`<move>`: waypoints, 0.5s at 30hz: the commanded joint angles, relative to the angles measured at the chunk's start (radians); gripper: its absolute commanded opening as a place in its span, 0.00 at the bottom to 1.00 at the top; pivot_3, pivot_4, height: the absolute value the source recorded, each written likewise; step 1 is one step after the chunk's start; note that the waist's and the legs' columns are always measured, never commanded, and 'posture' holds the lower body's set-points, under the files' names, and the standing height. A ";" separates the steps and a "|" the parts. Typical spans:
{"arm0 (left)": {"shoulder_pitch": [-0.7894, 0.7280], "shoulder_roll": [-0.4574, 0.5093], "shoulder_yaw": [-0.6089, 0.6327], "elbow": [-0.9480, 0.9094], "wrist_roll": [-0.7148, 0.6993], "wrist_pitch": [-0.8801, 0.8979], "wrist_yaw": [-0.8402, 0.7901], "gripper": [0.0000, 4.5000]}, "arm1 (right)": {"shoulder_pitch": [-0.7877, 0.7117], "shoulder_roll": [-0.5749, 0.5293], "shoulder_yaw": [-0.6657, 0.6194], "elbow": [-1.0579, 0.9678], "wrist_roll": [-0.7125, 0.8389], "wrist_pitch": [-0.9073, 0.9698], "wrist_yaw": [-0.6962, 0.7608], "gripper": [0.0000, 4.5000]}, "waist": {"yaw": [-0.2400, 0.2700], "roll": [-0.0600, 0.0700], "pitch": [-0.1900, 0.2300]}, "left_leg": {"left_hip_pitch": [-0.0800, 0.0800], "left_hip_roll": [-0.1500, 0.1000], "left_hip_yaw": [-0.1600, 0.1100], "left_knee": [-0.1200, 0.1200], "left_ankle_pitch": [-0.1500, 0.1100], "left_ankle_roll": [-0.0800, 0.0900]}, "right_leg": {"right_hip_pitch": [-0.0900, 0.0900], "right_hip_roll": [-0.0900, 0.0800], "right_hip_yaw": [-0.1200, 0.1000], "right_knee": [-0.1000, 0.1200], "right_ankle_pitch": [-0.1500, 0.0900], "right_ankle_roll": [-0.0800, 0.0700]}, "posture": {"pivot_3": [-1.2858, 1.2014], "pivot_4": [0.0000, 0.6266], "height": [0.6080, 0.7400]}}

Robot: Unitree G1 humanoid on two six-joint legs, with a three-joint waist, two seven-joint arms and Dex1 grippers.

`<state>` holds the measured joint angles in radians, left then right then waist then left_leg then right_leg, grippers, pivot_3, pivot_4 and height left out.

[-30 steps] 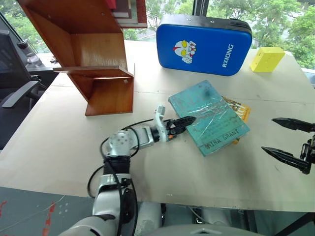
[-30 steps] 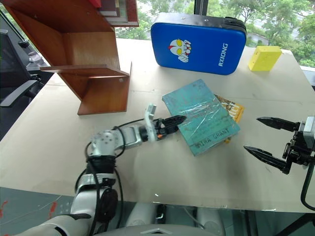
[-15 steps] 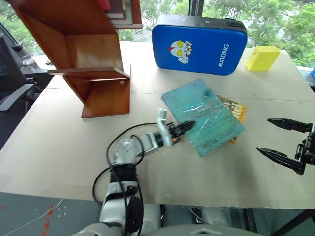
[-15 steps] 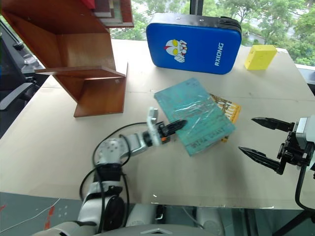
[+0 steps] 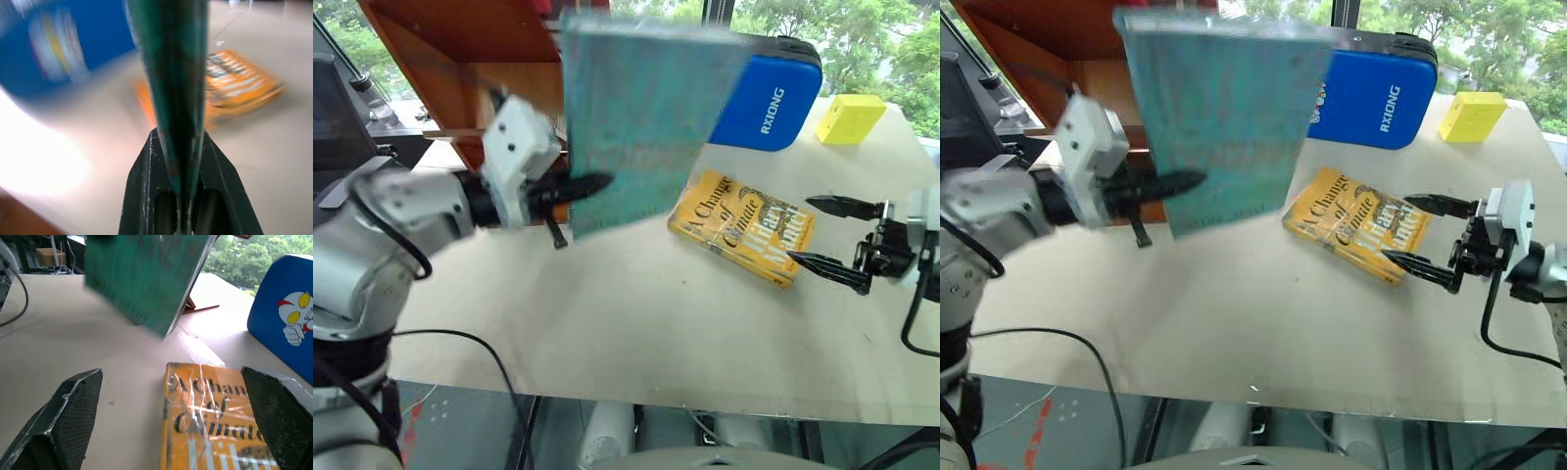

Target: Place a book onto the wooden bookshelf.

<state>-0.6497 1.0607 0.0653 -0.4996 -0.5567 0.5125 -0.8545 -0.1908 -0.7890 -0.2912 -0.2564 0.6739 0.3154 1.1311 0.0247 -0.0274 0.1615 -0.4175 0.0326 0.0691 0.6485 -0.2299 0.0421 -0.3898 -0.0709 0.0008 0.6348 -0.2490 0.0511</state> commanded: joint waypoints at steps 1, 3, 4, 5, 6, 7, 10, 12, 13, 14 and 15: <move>-0.095 0.031 -0.045 0.076 0.225 -0.294 -0.082 0.01 | -0.055 0.010 0.018 0.044 -0.020 -0.046 0.021 1.00 | -0.005 0.000 0.000 | 0.000 0.000 0.000 0.000 0.000 0.000 | 0.000 0.000 0.000 0.000 0.000 0.000 | 0.52 0.24 1.00; -0.177 0.060 -0.057 0.129 0.312 -0.333 -0.085 0.01 | -0.082 0.014 0.025 0.081 -0.028 -0.068 0.037 1.00 | -0.009 0.000 0.001 | -0.003 0.002 0.001 0.000 0.000 0.000 | -0.002 0.002 -0.001 -0.001 0.000 0.001 | 0.52 0.24 1.00; -0.212 0.105 -0.067 0.151 0.363 -0.314 -0.099 0.01 | -0.096 0.017 0.027 0.097 -0.028 -0.078 0.045 1.00 | -0.009 0.000 0.001 | -0.005 0.002 0.001 0.001 0.000 0.000 | -0.004 0.004 -0.001 -0.001 0.001 0.002 | 0.52 0.24 1.00; -0.229 0.135 -0.071 0.170 0.397 -0.303 -0.113 0.01 | -0.105 0.021 0.030 0.105 -0.030 -0.085 0.047 1.00 | -0.012 -0.001 0.002 | -0.010 0.003 0.002 0.003 0.000 0.000 | -0.008 0.006 -0.001 0.000 0.003 0.006 | 0.52 0.24 1.00; -0.242 0.195 -0.081 0.183 0.448 -0.267 -0.137 0.01 | -0.116 0.026 0.033 0.115 -0.030 -0.091 0.050 1.00 | -0.015 -0.001 0.002 | -0.015 0.004 0.002 0.005 0.000 0.000 | -0.013 0.009 -0.001 0.001 0.003 0.006 | 0.52 0.24 1.00; -0.238 0.248 -0.073 0.199 0.479 -0.277 -0.167 0.01 | -0.125 0.034 0.041 0.121 -0.036 -0.100 0.051 1.00 | -0.021 -0.001 0.002 | -0.015 0.004 0.003 0.004 0.000 0.000 | -0.015 0.010 0.000 0.002 0.003 0.006 | 0.52 0.24 1.00; -0.219 0.393 -0.051 0.228 0.531 -0.200 -0.235 0.01 | -0.151 0.060 0.062 0.140 -0.044 -0.117 0.054 1.00 | -0.031 -0.001 0.004 | -0.015 0.005 0.004 0.003 0.000 0.000 | -0.018 0.012 0.002 0.007 0.001 0.007 | 0.52 0.24 1.00; -0.167 0.463 -0.028 0.257 0.552 -0.188 -0.270 0.01 | -0.165 0.074 0.077 0.148 -0.048 -0.129 0.061 1.00 | -0.035 0.000 0.006 | -0.016 0.006 0.005 0.003 0.000 0.000 | -0.020 0.014 0.002 0.008 0.001 0.007 | 0.52 0.24 1.00; -0.142 0.504 -0.028 0.259 0.566 -0.135 -0.289 0.01 | -0.174 0.080 0.082 0.156 -0.047 -0.133 0.067 1.00 | -0.036 0.000 0.007 | -0.015 0.006 0.005 0.003 0.000 0.000 | -0.020 0.014 0.003 0.009 0.001 0.007 | 0.52 0.24 1.00; -0.121 0.530 -0.024 0.268 0.578 -0.118 -0.302 0.01 | -0.184 0.086 0.089 0.162 -0.051 -0.140 0.071 1.00 | -0.036 -0.001 0.007 | -0.015 0.006 0.005 0.003 0.000 0.000 | -0.020 0.014 0.003 0.010 0.001 0.007 | 0.52 0.24 1.00; -0.108 0.556 -0.027 0.276 0.592 -0.081 -0.313 0.01 | -0.196 0.091 0.096 0.169 -0.053 -0.146 0.078 1.00 | -0.035 -0.001 0.008 | -0.015 0.007 0.006 0.004 0.000 0.000 | -0.020 0.014 0.003 0.010 0.001 0.007 | 0.52 0.24 1.00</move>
<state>-0.7586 1.5646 -0.0071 -0.2392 0.0010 0.3762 -1.1495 -0.3595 -0.6995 -0.1913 -0.0823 0.6180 0.1985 1.1935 -0.0107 -0.0282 0.1694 -0.4328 0.0391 0.0749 0.6526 -0.2303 0.0429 -0.4094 -0.0567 0.0039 0.6449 -0.2479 0.0580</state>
